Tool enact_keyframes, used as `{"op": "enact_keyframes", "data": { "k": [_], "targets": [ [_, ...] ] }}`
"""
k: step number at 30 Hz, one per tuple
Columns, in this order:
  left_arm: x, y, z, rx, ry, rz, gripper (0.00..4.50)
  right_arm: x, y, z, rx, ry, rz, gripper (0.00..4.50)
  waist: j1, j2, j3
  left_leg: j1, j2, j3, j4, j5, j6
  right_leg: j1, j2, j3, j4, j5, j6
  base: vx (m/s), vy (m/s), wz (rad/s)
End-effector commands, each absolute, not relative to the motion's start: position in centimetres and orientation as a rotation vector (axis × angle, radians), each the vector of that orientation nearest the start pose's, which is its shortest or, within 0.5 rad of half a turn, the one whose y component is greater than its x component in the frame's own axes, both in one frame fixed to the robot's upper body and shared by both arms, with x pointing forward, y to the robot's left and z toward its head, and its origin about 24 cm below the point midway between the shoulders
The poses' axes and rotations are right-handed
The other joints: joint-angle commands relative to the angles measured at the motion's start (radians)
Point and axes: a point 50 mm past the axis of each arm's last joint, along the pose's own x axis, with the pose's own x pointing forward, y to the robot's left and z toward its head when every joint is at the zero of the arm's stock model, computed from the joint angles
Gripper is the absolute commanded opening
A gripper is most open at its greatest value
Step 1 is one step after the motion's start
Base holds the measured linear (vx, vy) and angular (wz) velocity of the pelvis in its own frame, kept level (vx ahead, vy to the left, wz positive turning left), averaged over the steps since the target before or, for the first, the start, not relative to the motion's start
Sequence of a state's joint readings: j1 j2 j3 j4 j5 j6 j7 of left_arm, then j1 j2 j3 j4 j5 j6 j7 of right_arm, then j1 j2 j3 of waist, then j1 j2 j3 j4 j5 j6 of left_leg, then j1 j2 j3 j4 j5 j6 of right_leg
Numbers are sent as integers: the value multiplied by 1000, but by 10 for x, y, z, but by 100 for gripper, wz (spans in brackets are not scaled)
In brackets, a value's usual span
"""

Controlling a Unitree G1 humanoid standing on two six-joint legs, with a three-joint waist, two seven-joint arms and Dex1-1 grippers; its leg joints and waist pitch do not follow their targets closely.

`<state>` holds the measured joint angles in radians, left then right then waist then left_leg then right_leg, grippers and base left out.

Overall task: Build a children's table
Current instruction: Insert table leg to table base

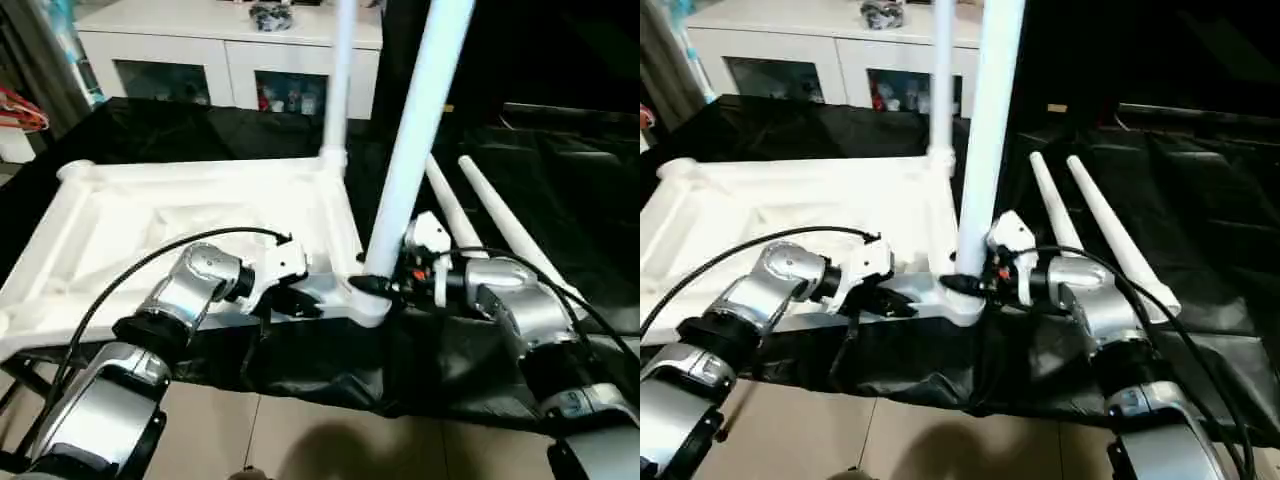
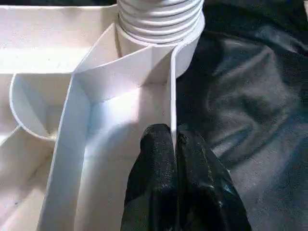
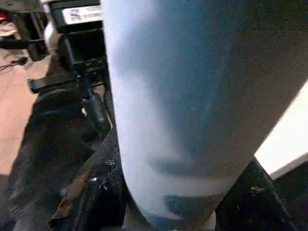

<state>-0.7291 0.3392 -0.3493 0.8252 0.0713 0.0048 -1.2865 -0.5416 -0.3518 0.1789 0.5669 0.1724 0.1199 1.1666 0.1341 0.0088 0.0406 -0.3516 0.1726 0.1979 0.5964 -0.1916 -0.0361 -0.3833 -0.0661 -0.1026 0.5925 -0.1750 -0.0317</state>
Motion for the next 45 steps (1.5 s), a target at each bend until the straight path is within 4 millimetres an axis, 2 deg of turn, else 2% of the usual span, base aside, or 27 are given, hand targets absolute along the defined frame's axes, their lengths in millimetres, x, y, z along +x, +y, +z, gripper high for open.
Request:
{"op": "enact_keyframes", "data": {
  "k": [1, 5, 10, 12, 14, 15, 19, 20, 22, 23, 25, 27, 28, 31, 33, 36, 37, 38, 39, 41, 42, 43, 44, 45],
  "targets": [
    [340, 119, 82, 528, 406, -1474, 0, 288, -151, 11, -94, 579, 1289, 190, -2, -1, -53, 15, 77, -36, -75, -239, 35, 37, -112, 67, -85, -363, -161, 0, 0, 0],
    [342, 122, 84, 527, 417, -1466, 0, 286, -151, 10, -90, 584, 1320, 190, 4, -3, -52, 16, 77, -37, -76, -245, 29, 35, -113, 66, -87, -396, -153, 0, 0, 0],
    [350, 123, 86, 505, 401, -1371, 0, 291, -147, 10, -70, 558, 1277, 190, 4, -4, -50, 18, 77, -39, -78, -263, 21, 33, -115, 65, -92, -422, -149, 0, 0, 0],
    [357, 121, 90, 479, 371, -1265, 0, 306, -143, 10, -74, 513, 1106, 190, -1, -6, -48, 18, 78, -42, -79, -280, 9, 29, -118, 65, -93, -452, -148, 0, 0, 0],
    [359, 120, 91, 473, 363, -1235, 0, 311, -142, 10, -77, 501, 1052, 190, -6, -4, -47, 20, 75, -44, -80, -290, -2, 28, -119, 63, -96, -479, -143, 0, 0, 0],
    [361, 119, 93, 470, 352, -1197, 0, 317, -142, 10, -70, 494, 973, 190, -11, -9, -47, 22, 76, -47, -83, -296, -13, 28, -119, 63, -100, -505, -128, 0, 0, 0],
    [367, 108, 99, 445, 327, -1077, 0, 331, -139, 8, -36, 514, 773, 189, -33, -4, -48, 19, 79, -49, -84, -307, -31, 31, -119, 66, -90, -437, -159, 0, 0, 0],
    [368, 103, 102, 424, 313, -1034, 0, 335, -136, 6, -25, 525, 714, 189, -37, -8, -47, 18, 75, -47, -82, -305, -25, 30, -116, 65, -92, -419, -168, 0, 0, 0],
    [367, 87, 105, 407, 289, -956, 0, 341, -127, 2, 12, 569, 593, 189, -44, -5, -50, 14, 74, -44, -79, -259, -19, 34, -115, 69, -84, -358, -195, 0, 0, 0],
    [366, 84, 105, 405, 286, -952, 0, 341, -125, 1, 13, 572, 580, 189, -45, -6, -52, 12, 76, -44, -78, -244, -18, 36, -116, 70, -79, -335, -200, 0, 0, 0],
    [362, 73, 103, 385, 279, -935, 0, 343, -119, -1, 29, 593, 522, 189, -45, -11, -57, 0, 72, -39, -72, -173, 12, 46, -115, 70, -69, -239, -213, 0, 0, 0],
    [358, 66, 100, 388, 282, -936, 0, 344, -113, -2, 35, 596, 507, 189, -46, -11, -60, -5, 69, -37, -69, -125, 34, 45, -110, 68, -63, -172, -226, 0, 0, 0],
    [357, 65, 99, 391, 284, -935, 0, 344, -111, -3, 34, 595, 507, 189, -47, -12, -59, -5, 68, -34, -68, -120, 47, 44, -109, 68, -64, -162, -228, 0, 0, 0],
    [357, 64, 99, 395, 288, -929, 0, 344, -106, -2, 33, 592, 513, 189, -47, -10, -56, -4, 69, -34, -69, -136, 52, 42, -107, 67, -68, -189, -220, 0, 0, 0],
    [357, 65, 100, 403, 296, -911, 0, 346, -101, -1, 31, 587, 514, 189, -50, -9, -52, 1, 71, -36, -72, -186, 32, 40, -109, 67, -76, -274, -201, 0, 0, 0],
    [357, 68, 101, 404, 299, -903, 0, 348, -100, 1, 13, 572, 504, 189, -54, -6, -49, 4, 70, -37, -75, -214, 21, 35, -107, 67, -85, -327, -180, 0, 0, 0],
    [357, 68, 100, 405, 301, -900, 0, 348, -100, 2, 12, 563, 502, 189, -55, -7, -50, 4, 70, -38, -75, -215, 19, 35, -107, 67, -84, -325, -180, 0, 0, 0],
    [357, 69, 100, 406, 302, -898, 0, 349, -100, 3, 12, 557, 502, 245, -57, -4, -50, 4, 71, -38, -76, -220, 16, 34, -106, 67, -84, -315, -182, 0, 0, 0],
    [357, 69, 101, 405, 299, -900, 0, 350, -99, 5, 38, 542, 500, 259, -59, -5, -50, 4, 72, -39, -76, -224, 14, 35, -106, 68, -82, -306, -187, 0, 0, 0],
    [357, 69, 101, 403, 297, -907, 0, 353, -97, 10, 77, 522, 510, 259, -59, -1, -52, 7, 73, -39, -75, -222, 15, 33, -108, 69, -81, -293, -196, 0, 0, 0],
    [357, 69, 101, 406, 294, -914, 0, 354, -96, 13, 79, 504, 526, 267, -61, -4, -51, 3, 69, -36, -74, -221, 19, 34, -106, 70, -82, -286, -198, 0, 0, 0],
    [357, 69, 101, 407, 294, -914, 0, 354, -96, 13, 78, 503, 526, 267, -57, -4, -56, 1, 71, -38, -73, -194, 23, 40, -108, 70, -74, -247, -204, 0, 0, 0],
    [357, 70, 101, 409, 292, -918, 0, 355, -95, 15, 75, 493, 537, 301, -59, -2, -56, -1, 71, -36, -72, -172, 32, 38, -105, 69, -70, -207, -214, 0, 0, 0],
    [357, 70, 102, 410, 290, -923, 0, 357, -95, 18, 74, 472, 546, 307, -59, -1, -56, -2, 71, -35, -71, -163, 38, 38, -104, 69, -67, -182, -223, 0, 0, 0]
  ]
}}
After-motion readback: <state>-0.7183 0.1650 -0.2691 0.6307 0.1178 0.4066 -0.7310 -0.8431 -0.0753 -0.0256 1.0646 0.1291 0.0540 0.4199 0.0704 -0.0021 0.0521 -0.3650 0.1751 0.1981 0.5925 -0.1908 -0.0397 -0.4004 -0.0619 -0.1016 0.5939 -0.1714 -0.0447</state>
